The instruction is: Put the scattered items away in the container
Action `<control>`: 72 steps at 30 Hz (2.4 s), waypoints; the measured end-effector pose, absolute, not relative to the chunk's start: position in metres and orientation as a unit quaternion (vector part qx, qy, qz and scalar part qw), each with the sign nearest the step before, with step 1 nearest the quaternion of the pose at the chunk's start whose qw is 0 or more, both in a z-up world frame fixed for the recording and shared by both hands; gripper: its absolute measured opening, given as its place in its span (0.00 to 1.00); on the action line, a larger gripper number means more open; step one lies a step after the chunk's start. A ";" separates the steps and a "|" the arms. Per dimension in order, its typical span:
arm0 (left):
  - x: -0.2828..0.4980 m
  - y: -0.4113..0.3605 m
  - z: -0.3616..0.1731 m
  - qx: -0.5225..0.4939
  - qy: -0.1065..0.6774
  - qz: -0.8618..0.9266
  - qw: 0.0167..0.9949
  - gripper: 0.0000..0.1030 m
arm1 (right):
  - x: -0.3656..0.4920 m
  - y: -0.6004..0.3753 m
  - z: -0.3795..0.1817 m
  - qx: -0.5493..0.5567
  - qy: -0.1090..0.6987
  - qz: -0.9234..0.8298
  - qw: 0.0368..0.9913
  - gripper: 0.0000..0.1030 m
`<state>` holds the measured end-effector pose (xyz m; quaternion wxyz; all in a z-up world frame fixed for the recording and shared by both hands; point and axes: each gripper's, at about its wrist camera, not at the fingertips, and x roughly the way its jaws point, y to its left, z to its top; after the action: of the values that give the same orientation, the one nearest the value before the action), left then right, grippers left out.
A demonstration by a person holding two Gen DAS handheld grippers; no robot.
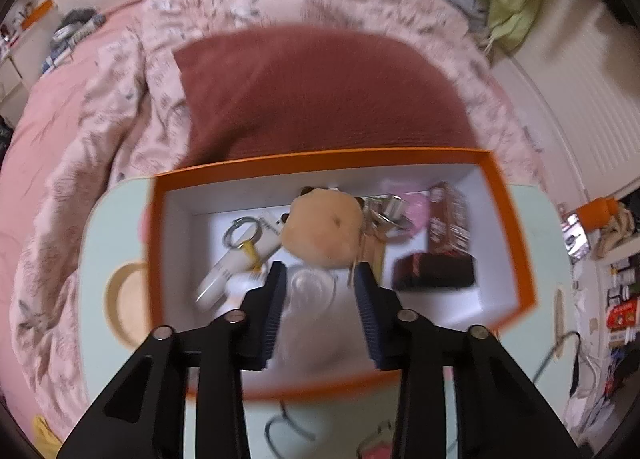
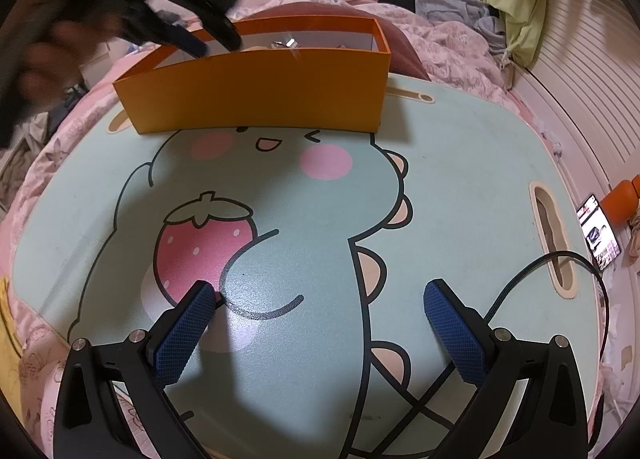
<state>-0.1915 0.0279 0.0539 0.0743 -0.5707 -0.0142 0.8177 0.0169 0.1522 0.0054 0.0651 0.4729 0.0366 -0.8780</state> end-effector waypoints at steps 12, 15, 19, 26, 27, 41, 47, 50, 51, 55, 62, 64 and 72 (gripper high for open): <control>-0.225 0.046 0.018 -0.581 -0.024 0.811 0.073 0.77 | 0.019 0.152 0.006 0.470 0.038 -0.879 0.067 1.00; -0.225 0.040 0.021 -0.576 -0.053 0.811 0.081 0.54 | 0.018 0.152 0.006 0.470 0.038 -0.879 0.067 1.00; -0.220 0.037 0.023 -0.567 -0.031 0.820 0.073 0.43 | 0.017 0.153 0.006 0.471 0.038 -0.879 0.067 1.00; -0.201 0.024 0.055 -0.511 -0.054 0.851 0.103 0.42 | 0.018 0.153 0.006 0.471 0.037 -0.879 0.067 1.00; -0.194 0.024 0.066 -0.500 -0.058 0.856 0.114 0.42 | 0.018 0.153 0.006 0.471 0.037 -0.879 0.067 1.00; -0.043 0.008 0.078 -0.456 -0.059 0.867 0.191 0.42 | 0.018 0.153 0.005 0.470 0.039 -0.879 0.067 1.00; -0.029 -0.007 0.047 -0.436 -0.085 0.883 0.154 0.47 | 0.014 0.152 0.008 0.473 0.040 -0.875 0.090 0.96; -0.025 -0.012 0.040 -0.423 -0.081 0.893 0.131 0.52 | 0.016 0.155 0.028 0.444 0.036 -0.891 0.084 0.83; -0.025 -0.014 0.037 -0.424 -0.080 0.893 0.125 0.52 | 0.017 0.155 0.037 0.430 0.040 -0.899 0.081 0.83; -0.018 -0.034 0.023 -0.415 -0.137 0.892 0.116 0.61 | -0.001 0.161 0.081 0.391 0.022 -0.915 0.102 0.82; 0.003 -0.059 0.000 -0.380 -0.225 0.888 0.126 0.63 | -0.110 0.139 0.116 0.462 -0.043 -0.866 0.189 0.53; 0.004 -0.063 -0.001 -0.374 -0.245 0.884 0.133 0.63 | -0.152 0.121 0.103 0.512 -0.038 -0.836 0.195 0.43; 0.005 -0.066 -0.001 -0.368 -0.255 0.883 0.138 0.63 | -0.218 0.067 0.032 0.625 0.028 -0.759 0.182 0.24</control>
<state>0.0053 -0.0661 -0.0009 0.1382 -0.3683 -0.2555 0.8832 -0.2178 0.0666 0.0323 0.1817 0.6250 0.0277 -0.7587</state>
